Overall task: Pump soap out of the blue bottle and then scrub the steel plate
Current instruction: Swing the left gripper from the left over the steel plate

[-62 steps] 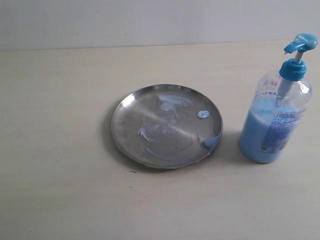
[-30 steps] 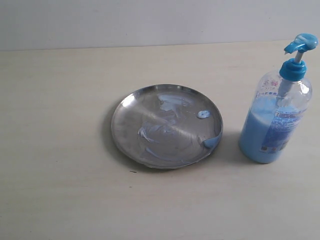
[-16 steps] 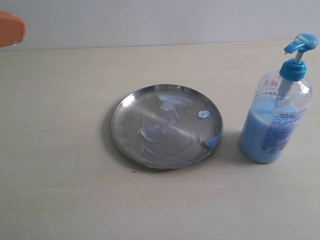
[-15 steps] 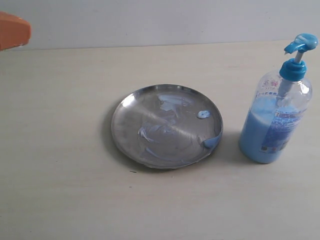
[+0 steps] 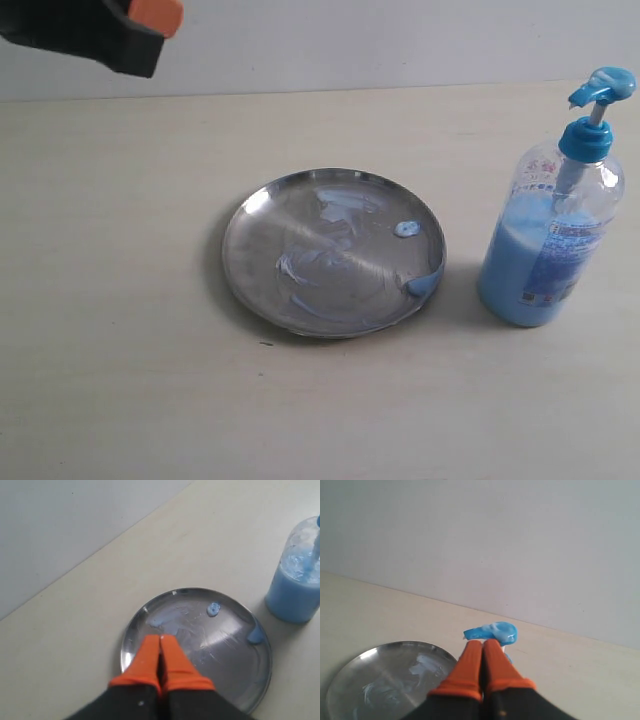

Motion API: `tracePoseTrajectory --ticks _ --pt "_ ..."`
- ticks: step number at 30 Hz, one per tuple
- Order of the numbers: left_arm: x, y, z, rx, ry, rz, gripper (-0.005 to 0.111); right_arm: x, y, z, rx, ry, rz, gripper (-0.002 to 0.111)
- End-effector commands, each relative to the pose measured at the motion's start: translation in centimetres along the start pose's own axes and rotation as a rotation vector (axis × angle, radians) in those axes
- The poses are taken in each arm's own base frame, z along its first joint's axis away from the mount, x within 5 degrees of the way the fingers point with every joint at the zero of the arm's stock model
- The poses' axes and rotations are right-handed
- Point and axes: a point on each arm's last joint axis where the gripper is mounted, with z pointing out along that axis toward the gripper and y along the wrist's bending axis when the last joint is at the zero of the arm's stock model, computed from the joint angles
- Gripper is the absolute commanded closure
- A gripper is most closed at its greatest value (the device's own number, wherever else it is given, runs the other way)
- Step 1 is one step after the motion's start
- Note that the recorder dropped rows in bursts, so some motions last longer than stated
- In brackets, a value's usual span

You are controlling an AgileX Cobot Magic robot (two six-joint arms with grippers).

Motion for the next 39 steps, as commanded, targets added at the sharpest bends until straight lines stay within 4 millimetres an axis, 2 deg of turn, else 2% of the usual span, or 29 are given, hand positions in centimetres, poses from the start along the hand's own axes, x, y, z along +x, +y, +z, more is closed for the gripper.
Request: tracePoseTrajectory --ticks 1,6,7,11,15,39 --pt "-0.9 0.4 3.0 0.005 0.036 0.01 0.107 0.2 0.1 -0.1 -0.005 0.002 0.011 0.108" --pt "-1.2 0.8 6.8 0.016 0.091 0.005 0.107 0.2 0.1 -0.1 -0.005 0.002 0.011 0.108" --pt "-0.9 0.8 8.4 0.023 0.122 0.003 0.107 0.2 0.1 -0.1 -0.005 0.002 0.011 0.108" --pt "0.9 0.7 12.1 0.042 0.217 -0.003 0.107 0.2 0.1 -0.1 -0.005 0.002 0.011 0.108" --pt "2.4 0.7 14.2 0.051 0.28 0.001 0.107 0.2 0.1 -0.1 -0.005 0.002 0.011 0.108" --pt "2.6 0.6 14.9 0.052 0.266 -0.023 0.107 0.2 0.1 -0.1 -0.006 0.001 0.013 0.108"
